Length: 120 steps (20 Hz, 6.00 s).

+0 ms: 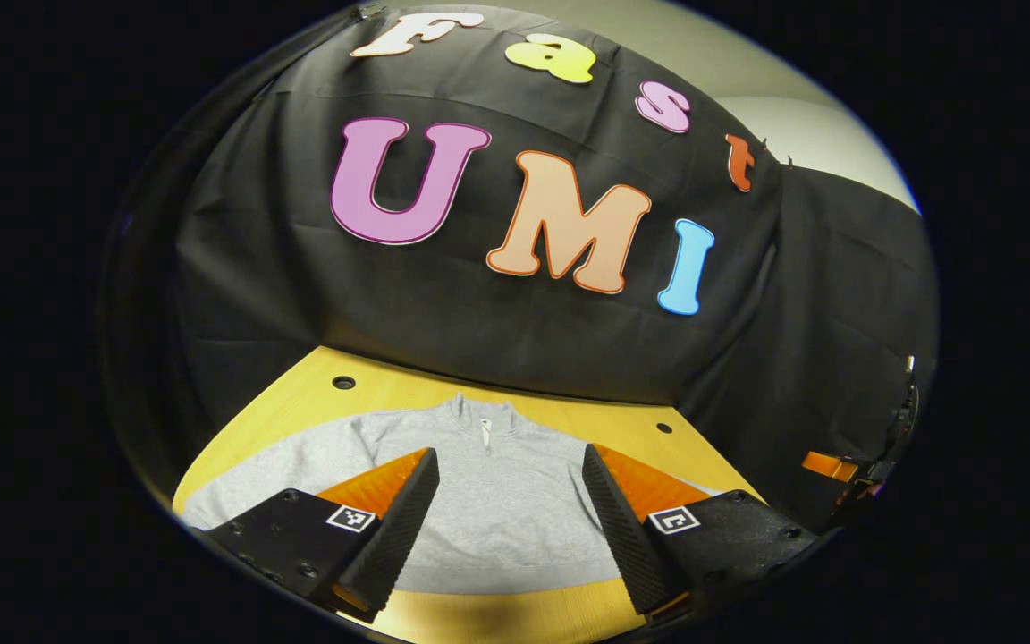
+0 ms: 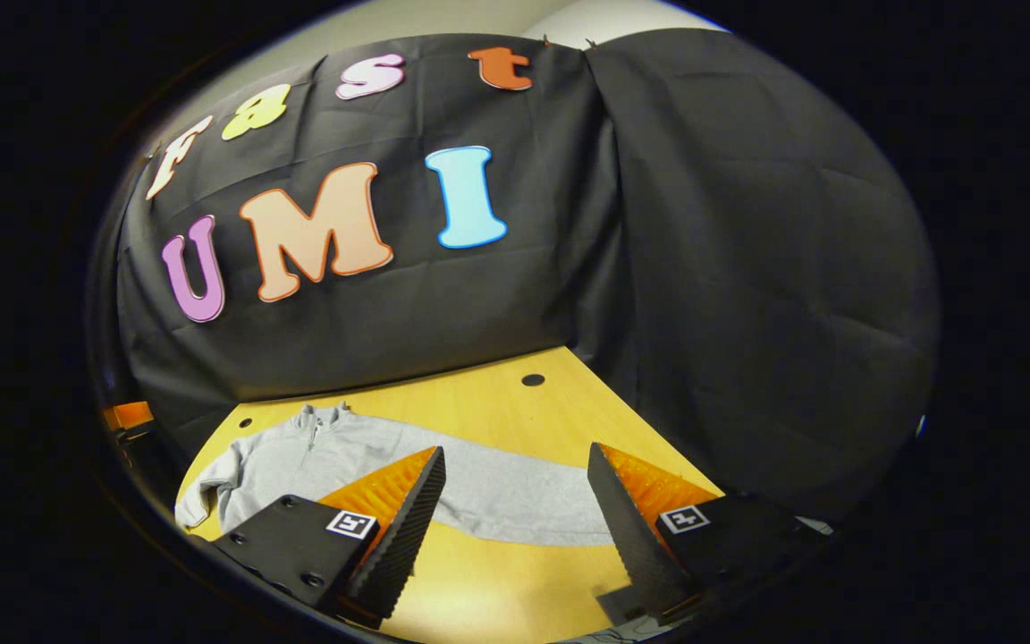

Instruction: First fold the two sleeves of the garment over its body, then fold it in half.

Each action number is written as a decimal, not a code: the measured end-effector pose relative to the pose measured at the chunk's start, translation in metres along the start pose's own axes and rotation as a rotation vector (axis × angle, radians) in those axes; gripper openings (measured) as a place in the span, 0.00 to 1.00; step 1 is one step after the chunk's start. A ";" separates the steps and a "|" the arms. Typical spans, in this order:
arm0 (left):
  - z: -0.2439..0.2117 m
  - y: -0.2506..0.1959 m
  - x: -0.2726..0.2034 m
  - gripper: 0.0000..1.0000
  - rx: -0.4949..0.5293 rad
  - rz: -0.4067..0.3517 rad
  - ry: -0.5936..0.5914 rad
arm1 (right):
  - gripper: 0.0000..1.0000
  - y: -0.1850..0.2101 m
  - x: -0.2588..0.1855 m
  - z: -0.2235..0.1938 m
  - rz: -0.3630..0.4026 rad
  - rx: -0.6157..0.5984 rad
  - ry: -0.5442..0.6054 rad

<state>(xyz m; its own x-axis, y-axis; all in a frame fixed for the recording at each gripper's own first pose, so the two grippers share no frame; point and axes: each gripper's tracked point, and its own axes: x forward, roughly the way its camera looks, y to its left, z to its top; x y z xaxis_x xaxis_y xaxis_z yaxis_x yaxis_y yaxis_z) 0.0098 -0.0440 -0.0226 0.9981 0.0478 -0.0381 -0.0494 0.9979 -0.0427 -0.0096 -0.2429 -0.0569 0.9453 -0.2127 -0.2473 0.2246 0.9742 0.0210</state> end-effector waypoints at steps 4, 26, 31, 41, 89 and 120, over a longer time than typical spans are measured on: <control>0.004 -0.001 -0.001 0.94 0.000 0.027 -0.017 | 0.99 -0.052 0.021 -0.009 -0.021 -0.013 0.056; -0.021 -0.005 -0.008 0.94 0.052 0.134 0.028 | 0.99 -0.171 0.123 -0.174 -0.083 -0.111 0.513; -0.022 0.000 -0.008 0.94 0.058 0.146 0.035 | 0.98 -0.171 0.125 -0.174 -0.069 -0.122 0.525; -0.033 0.015 -0.011 0.94 0.038 0.159 0.057 | 0.22 -0.148 0.121 -0.184 -0.051 -0.102 0.582; -0.074 0.262 -0.079 0.94 -0.075 0.298 0.134 | 0.11 0.455 0.029 -0.113 0.675 -0.153 0.332; -0.207 0.370 -0.121 0.94 -0.153 0.648 0.344 | 0.97 0.585 0.043 -0.163 0.874 -0.183 0.372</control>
<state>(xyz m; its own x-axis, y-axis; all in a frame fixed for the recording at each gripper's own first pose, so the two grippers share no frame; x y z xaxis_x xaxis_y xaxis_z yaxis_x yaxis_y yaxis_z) -0.1372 0.3105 -0.2404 0.7009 0.5827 -0.4114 -0.6535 0.7557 -0.0430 0.1236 0.3300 -0.2128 0.6187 0.5993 -0.5080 -0.5924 0.7806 0.1994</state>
